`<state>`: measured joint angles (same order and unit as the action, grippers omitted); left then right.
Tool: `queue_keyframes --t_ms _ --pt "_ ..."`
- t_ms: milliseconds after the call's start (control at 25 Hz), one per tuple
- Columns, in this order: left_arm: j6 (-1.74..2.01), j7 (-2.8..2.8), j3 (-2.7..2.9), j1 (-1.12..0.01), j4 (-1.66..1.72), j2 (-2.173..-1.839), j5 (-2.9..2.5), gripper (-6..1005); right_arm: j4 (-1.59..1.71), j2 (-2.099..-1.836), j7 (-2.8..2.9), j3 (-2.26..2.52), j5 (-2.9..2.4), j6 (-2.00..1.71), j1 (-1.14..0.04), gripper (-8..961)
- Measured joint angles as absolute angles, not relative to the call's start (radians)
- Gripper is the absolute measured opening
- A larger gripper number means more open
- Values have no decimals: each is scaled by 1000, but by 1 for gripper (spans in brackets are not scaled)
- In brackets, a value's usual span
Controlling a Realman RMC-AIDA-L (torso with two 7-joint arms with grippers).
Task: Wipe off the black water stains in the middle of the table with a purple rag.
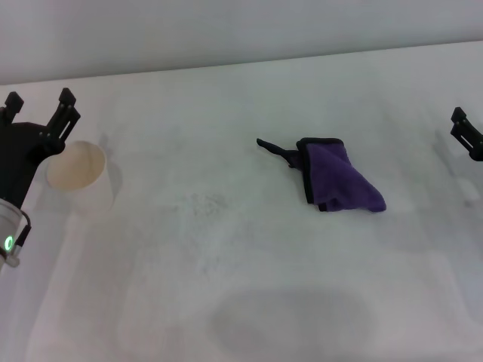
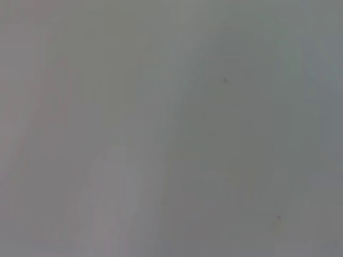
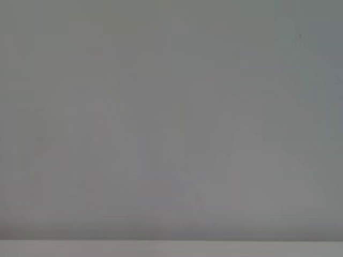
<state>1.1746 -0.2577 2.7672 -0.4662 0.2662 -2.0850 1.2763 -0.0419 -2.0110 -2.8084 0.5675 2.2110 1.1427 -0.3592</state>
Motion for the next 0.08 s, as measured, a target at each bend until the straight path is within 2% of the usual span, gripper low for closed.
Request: queue_keyframes --t_ms 80 --pt "1175 -258 2767 -470 264 -2085 1276 887 -42 -2011 -2808 568 2211 1142 -359 866"
